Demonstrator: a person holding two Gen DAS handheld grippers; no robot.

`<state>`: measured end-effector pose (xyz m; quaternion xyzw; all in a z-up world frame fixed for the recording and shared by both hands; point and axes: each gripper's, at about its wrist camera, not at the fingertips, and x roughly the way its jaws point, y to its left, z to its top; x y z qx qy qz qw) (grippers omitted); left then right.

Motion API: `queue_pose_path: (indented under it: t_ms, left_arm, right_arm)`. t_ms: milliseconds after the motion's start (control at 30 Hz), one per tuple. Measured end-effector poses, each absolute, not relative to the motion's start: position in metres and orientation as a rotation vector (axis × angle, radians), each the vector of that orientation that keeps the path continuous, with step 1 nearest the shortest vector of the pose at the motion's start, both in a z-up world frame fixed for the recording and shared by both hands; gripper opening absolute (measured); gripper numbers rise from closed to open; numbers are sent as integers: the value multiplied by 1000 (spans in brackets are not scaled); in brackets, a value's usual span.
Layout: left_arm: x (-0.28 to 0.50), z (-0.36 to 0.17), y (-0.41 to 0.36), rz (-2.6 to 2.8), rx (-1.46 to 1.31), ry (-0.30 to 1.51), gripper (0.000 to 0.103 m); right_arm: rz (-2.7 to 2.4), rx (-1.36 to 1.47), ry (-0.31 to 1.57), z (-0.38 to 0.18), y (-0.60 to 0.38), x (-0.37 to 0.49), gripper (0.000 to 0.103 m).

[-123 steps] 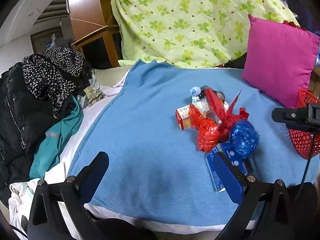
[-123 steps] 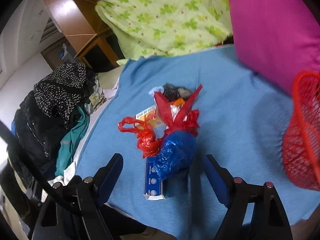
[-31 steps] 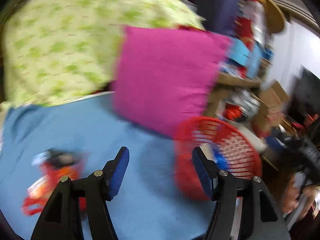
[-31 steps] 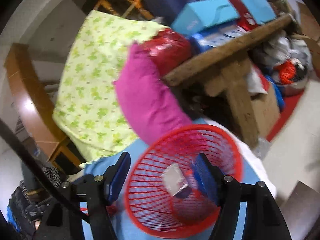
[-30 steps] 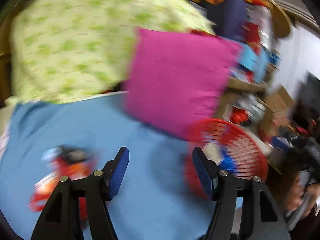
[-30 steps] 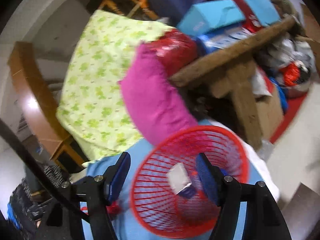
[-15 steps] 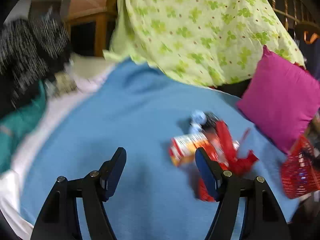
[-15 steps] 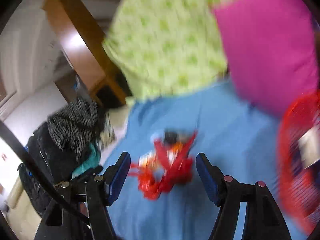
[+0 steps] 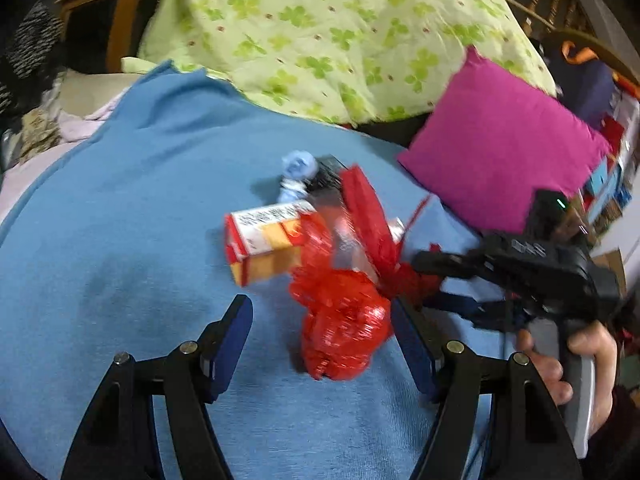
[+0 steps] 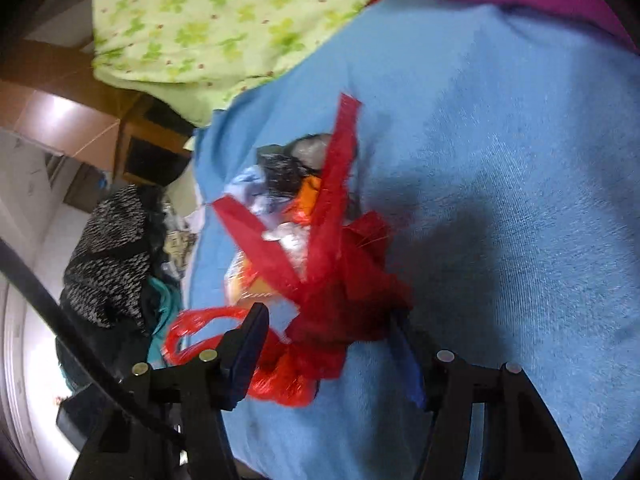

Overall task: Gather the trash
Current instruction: 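Grasp the red plastic bag with the left gripper while the right lifts the ribbon bundle, then carry the red ribbon bundle into the red basket and open the right gripper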

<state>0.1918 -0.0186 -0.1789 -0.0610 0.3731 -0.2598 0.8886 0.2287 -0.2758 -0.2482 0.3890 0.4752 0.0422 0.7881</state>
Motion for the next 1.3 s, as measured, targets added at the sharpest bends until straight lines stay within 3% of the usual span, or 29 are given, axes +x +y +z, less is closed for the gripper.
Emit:
queue_pose_path:
  t_ms: [67, 167, 233, 400, 467, 667, 1300]
  left_arm:
    - [195, -182, -28, -549, -90, 788, 72]
    - [199, -189, -40, -555, -50, 809, 72]
    - [201, -193, -41, -545, -42, 814, 72]
    - [209, -200, -41, -544, -86, 842, 70]
    - [211, -203, -43, -556, -96, 858, 56]
    - [199, -201, -48, -565, -49, 828, 45]
    - [125, -139, -50, -422, 76, 684, 44]
  right_arm:
    - [79, 859, 1043, -257, -276, 235, 63]
    - [48, 833, 1059, -262, -275, 239, 46]
    - [56, 832, 1034, -257, -276, 235, 43]
    - [23, 763, 926, -230, -288, 212, 43]
    - [-2, 723, 872, -217, -293, 201, 43]
    - [-14, 620, 746, -182, -299, 176, 43]
    - [11, 401, 542, -128, -287, 112, 43]
